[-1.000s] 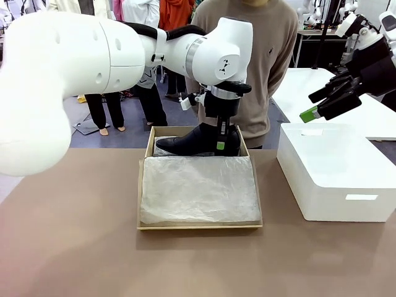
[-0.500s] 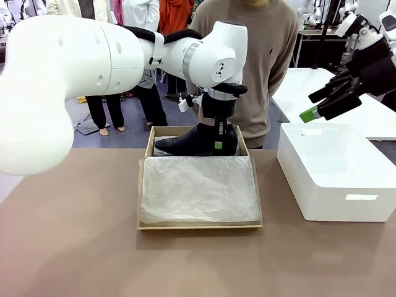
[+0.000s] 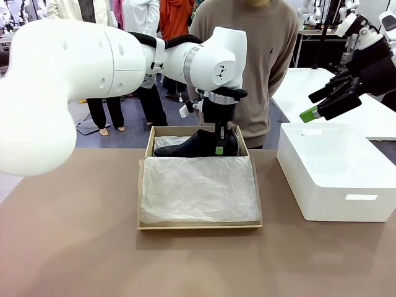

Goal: Pack the shoes into the box.
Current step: Place the other shoe of the Shoes into the Shoes Box.

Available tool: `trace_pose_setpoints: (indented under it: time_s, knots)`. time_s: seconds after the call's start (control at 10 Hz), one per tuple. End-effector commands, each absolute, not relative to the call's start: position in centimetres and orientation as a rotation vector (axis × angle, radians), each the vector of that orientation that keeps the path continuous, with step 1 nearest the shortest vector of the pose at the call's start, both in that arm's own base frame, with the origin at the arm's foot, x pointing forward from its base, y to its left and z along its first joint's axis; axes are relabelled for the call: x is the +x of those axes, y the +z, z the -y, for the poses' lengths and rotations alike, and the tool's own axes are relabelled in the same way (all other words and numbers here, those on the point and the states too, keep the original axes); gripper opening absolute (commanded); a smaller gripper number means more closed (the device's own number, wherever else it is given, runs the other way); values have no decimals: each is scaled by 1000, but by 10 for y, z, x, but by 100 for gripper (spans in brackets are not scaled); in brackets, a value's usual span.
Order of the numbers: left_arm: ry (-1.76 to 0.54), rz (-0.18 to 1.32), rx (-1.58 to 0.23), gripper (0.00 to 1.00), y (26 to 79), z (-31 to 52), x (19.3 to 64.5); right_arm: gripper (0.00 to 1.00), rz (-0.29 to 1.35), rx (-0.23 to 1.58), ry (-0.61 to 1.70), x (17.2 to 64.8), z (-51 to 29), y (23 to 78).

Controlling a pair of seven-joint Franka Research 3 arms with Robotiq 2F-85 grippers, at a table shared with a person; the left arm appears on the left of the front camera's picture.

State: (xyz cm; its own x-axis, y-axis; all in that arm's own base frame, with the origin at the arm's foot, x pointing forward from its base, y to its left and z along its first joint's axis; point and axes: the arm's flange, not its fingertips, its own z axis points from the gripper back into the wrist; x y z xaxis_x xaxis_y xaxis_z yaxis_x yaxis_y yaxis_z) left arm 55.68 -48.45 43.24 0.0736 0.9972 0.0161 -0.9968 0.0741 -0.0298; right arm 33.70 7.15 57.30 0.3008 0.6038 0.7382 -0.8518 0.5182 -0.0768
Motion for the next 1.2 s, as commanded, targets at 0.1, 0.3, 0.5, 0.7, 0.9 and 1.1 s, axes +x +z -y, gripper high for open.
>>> trace_pose_setpoints:
  time_s: [0.1, 0.3, 0.5, 0.7, 0.9, 1.1]
  knots:
    - [1567, 54, -7, 18, 441, 490, 561, 100, 805, 378, 996, 338, -72, 573]
    - [1588, 52, -15, 56, 448, 489, 562, 100, 805, 378, 996, 338, -72, 573]
    - [1598, 57, -9, 96, 472, 485, 561, 100, 805, 378, 996, 338, -72, 573]
    - [1612, 66, -19, 100, 506, 474, 561, 100, 805, 378, 996, 338, -72, 573]
    - [1591, 2, 48, 100, 500, 453, 568, 100, 805, 378, 996, 338, -72, 573]
    - [1558, 45, -31, 100, 506, 459, 561, 100, 805, 378, 996, 338, -72, 573]
